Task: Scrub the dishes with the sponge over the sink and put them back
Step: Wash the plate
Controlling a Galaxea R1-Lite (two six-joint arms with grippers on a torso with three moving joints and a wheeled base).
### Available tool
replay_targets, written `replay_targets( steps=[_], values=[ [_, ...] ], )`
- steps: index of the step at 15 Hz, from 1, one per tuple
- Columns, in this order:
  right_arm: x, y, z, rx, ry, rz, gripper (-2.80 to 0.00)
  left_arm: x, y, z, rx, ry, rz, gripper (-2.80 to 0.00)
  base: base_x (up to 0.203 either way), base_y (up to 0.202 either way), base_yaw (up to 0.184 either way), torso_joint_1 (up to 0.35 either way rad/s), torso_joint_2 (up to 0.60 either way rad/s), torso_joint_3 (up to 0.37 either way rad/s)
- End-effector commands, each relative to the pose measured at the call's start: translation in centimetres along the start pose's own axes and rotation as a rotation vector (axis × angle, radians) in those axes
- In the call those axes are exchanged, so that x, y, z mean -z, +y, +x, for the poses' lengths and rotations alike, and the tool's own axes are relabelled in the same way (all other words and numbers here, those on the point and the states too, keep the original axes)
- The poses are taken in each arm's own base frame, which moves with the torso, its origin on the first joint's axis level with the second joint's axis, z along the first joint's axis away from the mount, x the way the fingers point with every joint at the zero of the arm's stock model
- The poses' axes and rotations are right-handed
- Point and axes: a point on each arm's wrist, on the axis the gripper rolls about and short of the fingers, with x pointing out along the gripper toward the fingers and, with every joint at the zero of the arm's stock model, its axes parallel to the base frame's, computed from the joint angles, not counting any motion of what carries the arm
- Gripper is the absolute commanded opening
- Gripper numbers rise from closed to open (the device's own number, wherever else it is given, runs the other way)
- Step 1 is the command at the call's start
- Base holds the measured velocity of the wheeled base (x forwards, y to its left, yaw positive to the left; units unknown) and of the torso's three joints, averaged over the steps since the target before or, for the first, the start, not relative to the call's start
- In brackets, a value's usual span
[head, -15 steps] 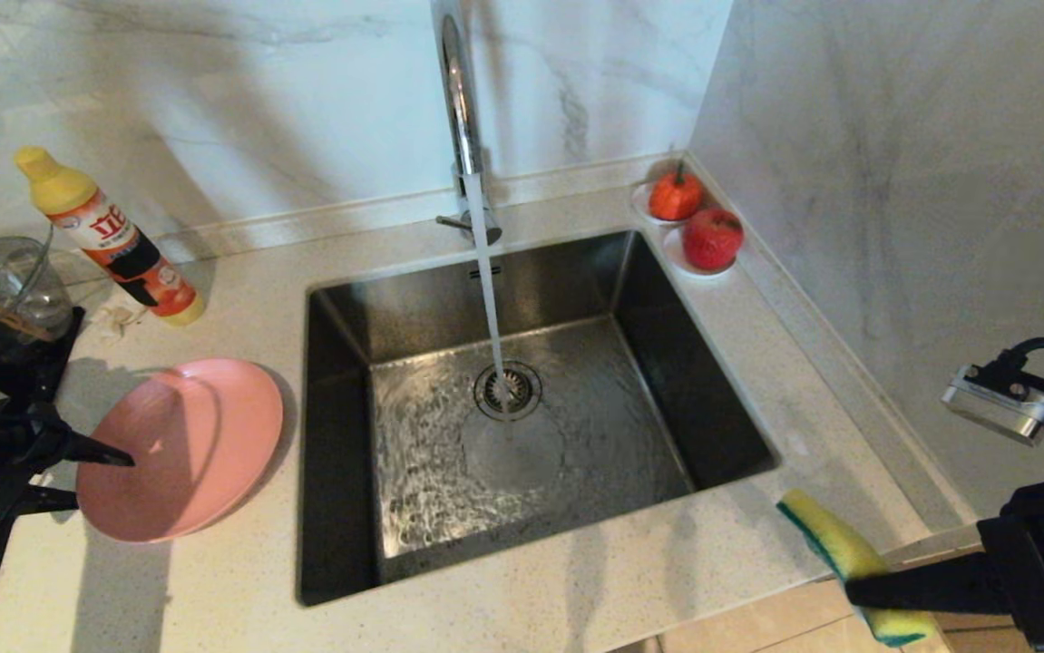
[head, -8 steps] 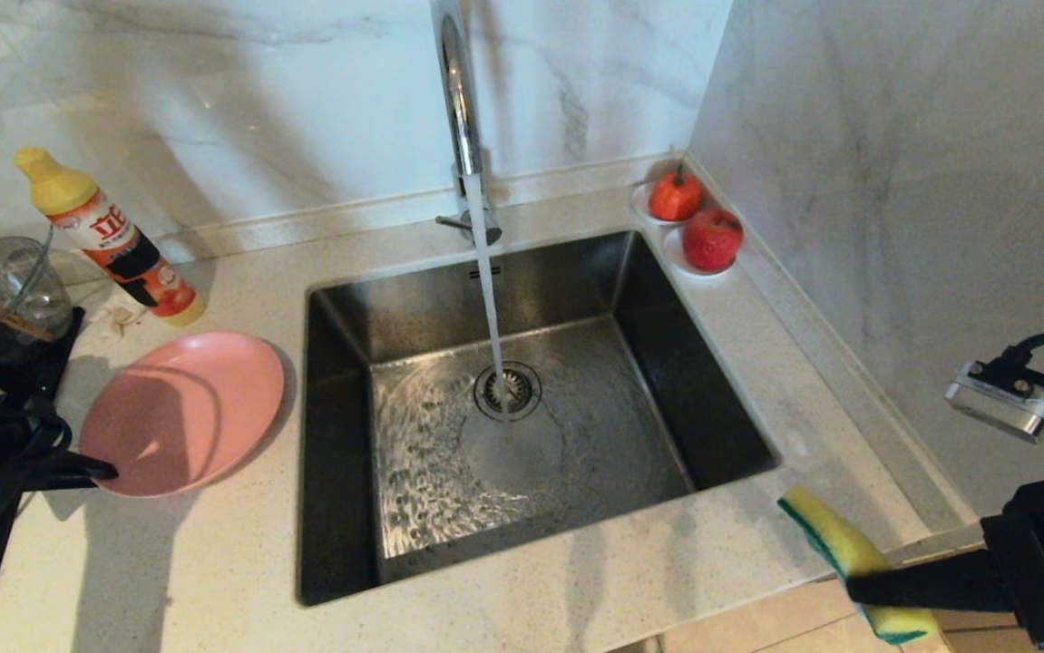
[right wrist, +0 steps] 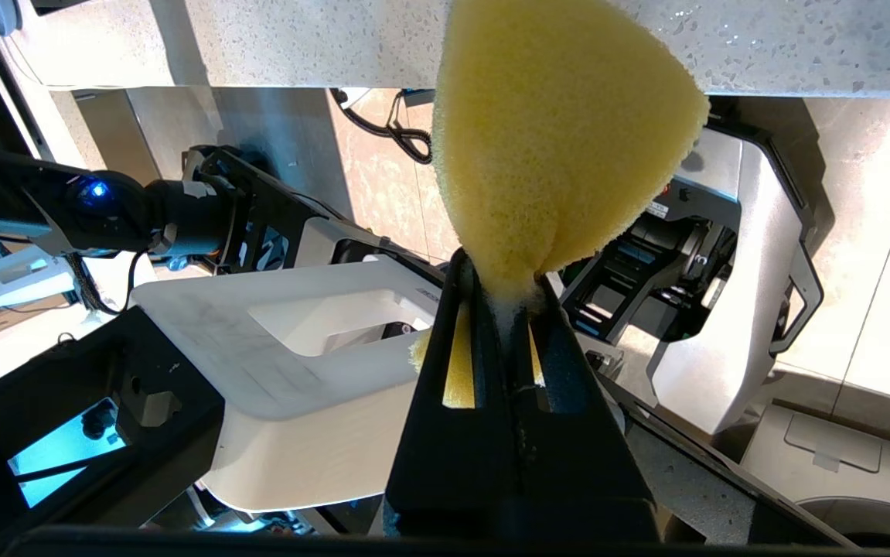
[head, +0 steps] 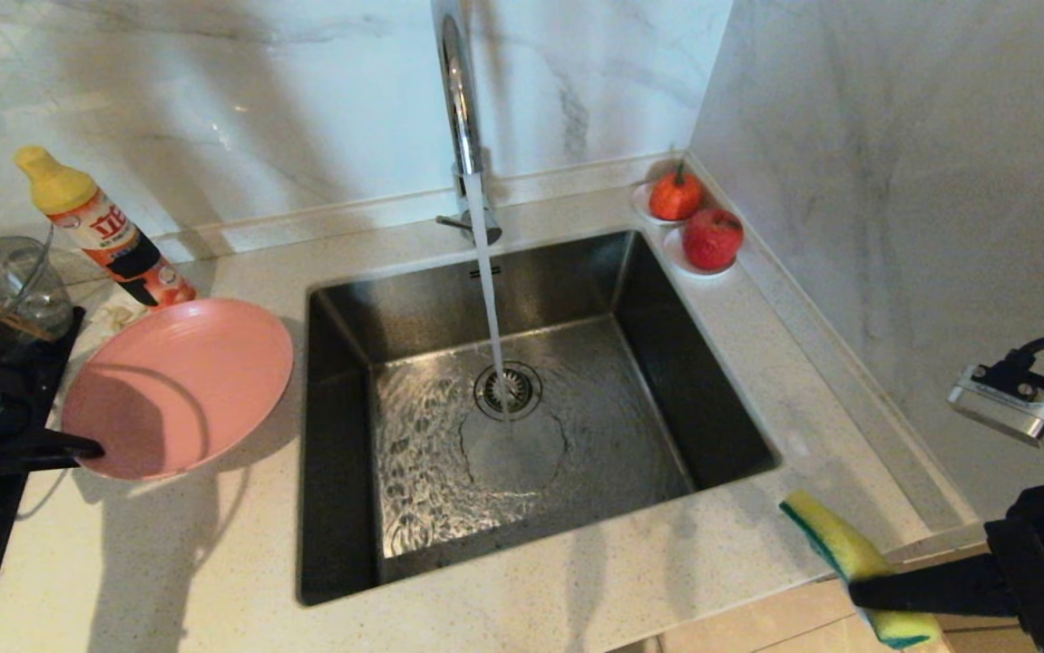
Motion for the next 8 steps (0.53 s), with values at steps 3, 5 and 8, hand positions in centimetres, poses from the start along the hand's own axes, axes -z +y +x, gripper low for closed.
replay_targets(
  steps=[3, 5, 8],
  values=[
    [0.0, 0.0, -0.1, -0.002, -0.003, 0.01, -2.8, 3.4, -4.5, -1.5, 0.071, 0.027, 0.121, -2.8, 0.0, 0.0, 0.0, 0.0, 0.0, 0.0],
    [-0.1, 0.1, -0.1, -0.002, -0.008, 0.011, -2.8, 4.2, -6.3, -0.9, 0.091, 0.059, 0.154, -2.8, 0.0, 0.0, 0.0, 0.0, 0.0, 0.0],
    [-0.3, 0.2, -0.2, -0.003, -0.014, 0.007, -2.8, 5.6, -10.0, 2.1, 0.099, 0.137, 0.21, -2.8, 0.0, 0.0, 0.0, 0.0, 0.0, 0.0]
  ],
)
